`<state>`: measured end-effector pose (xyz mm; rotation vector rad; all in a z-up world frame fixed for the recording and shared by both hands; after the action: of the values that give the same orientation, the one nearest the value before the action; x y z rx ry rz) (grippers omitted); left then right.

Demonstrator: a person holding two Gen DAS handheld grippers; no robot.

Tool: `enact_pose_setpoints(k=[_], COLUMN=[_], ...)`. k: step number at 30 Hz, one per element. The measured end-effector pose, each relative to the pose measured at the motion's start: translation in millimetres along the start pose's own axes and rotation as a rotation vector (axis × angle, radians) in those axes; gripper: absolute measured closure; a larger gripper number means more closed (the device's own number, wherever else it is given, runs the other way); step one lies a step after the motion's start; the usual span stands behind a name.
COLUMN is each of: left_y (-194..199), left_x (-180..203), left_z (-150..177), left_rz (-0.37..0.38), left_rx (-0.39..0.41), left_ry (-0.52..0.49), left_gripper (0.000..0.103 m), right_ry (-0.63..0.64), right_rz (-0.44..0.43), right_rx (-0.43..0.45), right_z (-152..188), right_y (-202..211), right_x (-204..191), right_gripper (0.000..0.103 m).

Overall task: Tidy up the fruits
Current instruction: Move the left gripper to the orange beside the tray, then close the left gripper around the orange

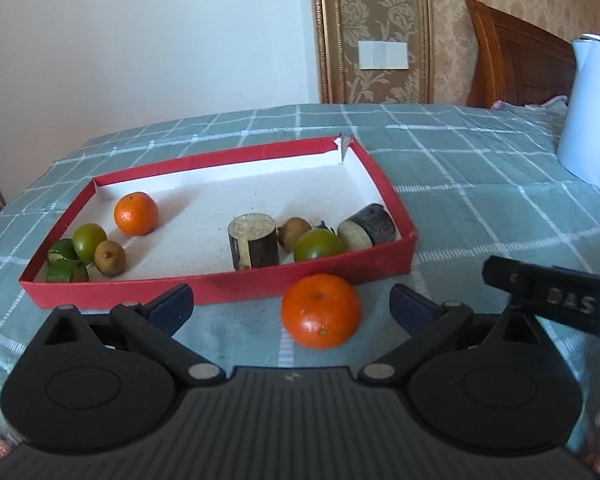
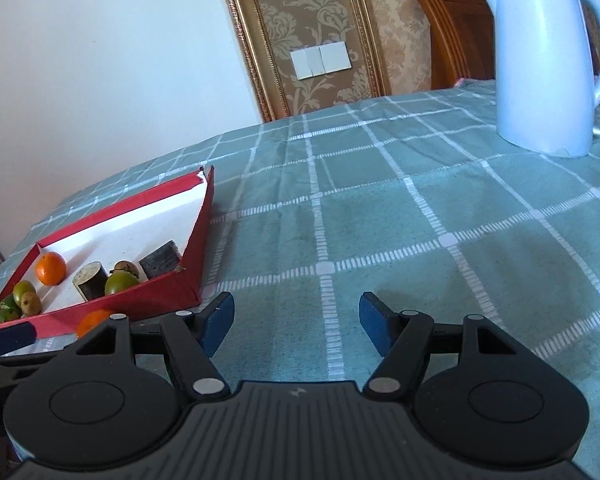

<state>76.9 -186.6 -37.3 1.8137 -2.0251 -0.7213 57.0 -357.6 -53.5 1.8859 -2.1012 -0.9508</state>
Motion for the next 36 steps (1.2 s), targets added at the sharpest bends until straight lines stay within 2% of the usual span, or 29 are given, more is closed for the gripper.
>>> enact_pose_setpoints(k=[6, 9, 15, 16, 17, 22, 24, 27, 36], left_y=[-20.7, -24.0, -27.8, -27.2, -25.8, -20.9, -18.8, -16.2, -12.7], left_x=[4.0, 1.4, -5.6, -5.6, -5.0, 2.5, 6.0, 10.7, 11.7], left_z=[8.2, 9.1, 12.6, 12.0, 11.0, 9.0, 8.6, 7.8, 8.8], left_rz=[-0.027, -0.033, 0.006, 0.009, 0.017, 0.056, 0.072, 0.089, 0.088], left_rx=[-0.086, -0.099, -0.128, -0.123, -0.112, -0.082, -0.071, -0.059, -0.052], left_ry=[-0.015, -0.002, 0.069, 0.071, 0.071, 0.047, 0.034, 0.017, -0.003], left_gripper=[0.000, 0.000, 0.000, 0.003, 0.012, 0.030, 0.045, 0.058, 0.062], right_ry=[-0.043, -0.066, -0.080, -0.084, -0.087, -0.096, -0.096, -0.096, -0.097], right_rz=[-0.037, -0.049, -0.062, -0.064, -0.066, -0.073, -0.073, -0.075, -0.075], right_rx=[0.013, 0.018, 0.020, 0.020, 0.020, 0.022, 0.022, 0.022, 0.021], right_z=[-1.3, -2.3, -2.9, -2.9, -3.0, -2.9, -3.0, -2.9, -3.0], right_y=[2.4, 3.0, 3.9, 3.3, 3.4, 2.9, 3.1, 3.1, 3.1], right_x=[4.3, 7.0, 10.0, 9.5, 9.7, 8.9, 9.2, 8.9, 9.5], right_gripper=[0.034, 0.034, 0.034, 0.034, 0.034, 0.034, 0.033, 0.033, 0.032])
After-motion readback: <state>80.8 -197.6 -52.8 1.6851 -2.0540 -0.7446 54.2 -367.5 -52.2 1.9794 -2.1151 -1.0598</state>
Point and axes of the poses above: each gripper's, at about its wrist camera, not at the fingertips, and y roughly against the way its jaws point, x to its right, z to its underside, the point moved 10 cm from there along -y, roughly the way its jaws point, and after that the axes turned 1 degree about -x, right-handed, at the moved point
